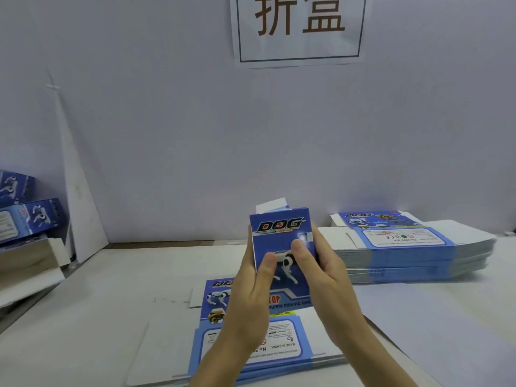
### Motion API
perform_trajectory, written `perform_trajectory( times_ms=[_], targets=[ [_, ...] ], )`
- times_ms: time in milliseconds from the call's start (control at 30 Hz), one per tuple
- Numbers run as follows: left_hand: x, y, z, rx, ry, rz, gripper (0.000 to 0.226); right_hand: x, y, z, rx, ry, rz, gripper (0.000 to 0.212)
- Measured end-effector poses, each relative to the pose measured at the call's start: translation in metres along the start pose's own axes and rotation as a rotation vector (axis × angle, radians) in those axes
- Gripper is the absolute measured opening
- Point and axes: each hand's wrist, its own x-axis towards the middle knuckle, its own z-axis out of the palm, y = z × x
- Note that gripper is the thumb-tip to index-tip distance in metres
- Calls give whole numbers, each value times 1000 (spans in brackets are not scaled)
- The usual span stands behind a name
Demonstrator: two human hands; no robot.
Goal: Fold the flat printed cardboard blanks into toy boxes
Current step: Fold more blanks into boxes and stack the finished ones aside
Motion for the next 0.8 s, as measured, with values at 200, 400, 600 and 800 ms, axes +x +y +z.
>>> perform_trajectory(
  times_ms=[200, 400, 600, 800],
  targets=[
    [8, 21, -28, 404, -157, 402, 50, 8, -19, -21, 123, -123, 172, 79],
    [10, 22, -36, 304, -331, 345, 51, 12, -4, -29, 57, 23, 346, 67],
    [23, 16, -47, 13, 102, -102, 83, 12, -1, -38, 149, -205, 273, 69],
    [21, 7, -47, -19, 90, 10, 51, 11, 1, -37, 29, -227, 232, 86]
  ],
)
